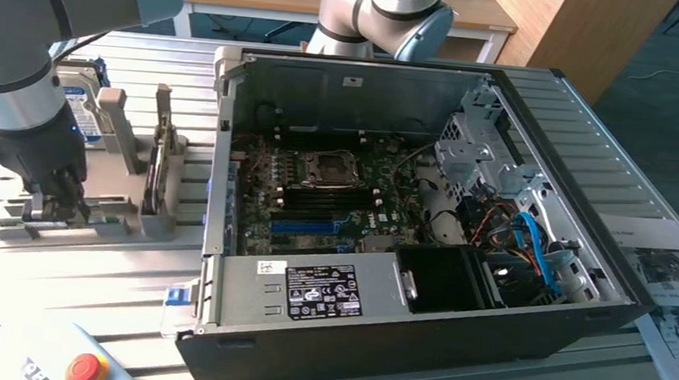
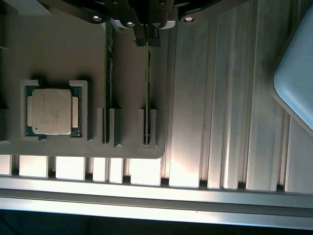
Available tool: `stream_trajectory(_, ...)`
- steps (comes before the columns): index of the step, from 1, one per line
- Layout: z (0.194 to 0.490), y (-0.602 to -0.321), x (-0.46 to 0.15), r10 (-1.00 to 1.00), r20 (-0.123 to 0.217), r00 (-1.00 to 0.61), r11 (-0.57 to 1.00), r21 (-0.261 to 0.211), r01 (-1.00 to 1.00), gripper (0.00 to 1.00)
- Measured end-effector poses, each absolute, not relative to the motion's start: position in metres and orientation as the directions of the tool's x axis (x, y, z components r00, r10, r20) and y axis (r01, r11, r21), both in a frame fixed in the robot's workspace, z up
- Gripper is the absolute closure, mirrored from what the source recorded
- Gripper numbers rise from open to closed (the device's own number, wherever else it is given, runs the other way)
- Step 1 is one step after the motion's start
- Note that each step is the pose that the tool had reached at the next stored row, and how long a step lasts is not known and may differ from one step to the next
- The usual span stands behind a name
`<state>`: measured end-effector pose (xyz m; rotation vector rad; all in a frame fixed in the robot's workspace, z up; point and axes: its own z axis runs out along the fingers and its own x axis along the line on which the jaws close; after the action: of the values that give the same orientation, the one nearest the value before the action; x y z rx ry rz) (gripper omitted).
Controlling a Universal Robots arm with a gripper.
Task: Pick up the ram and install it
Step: 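Pick up the ram and move it above insertion slot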
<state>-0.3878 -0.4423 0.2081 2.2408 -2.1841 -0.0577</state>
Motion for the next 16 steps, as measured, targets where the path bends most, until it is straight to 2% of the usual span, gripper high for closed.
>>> stream_trajectory(16,0.231,-0.442,-0.388,-1.0,-0.018,0.025,-0.026,0.036,-0.999,0.88)
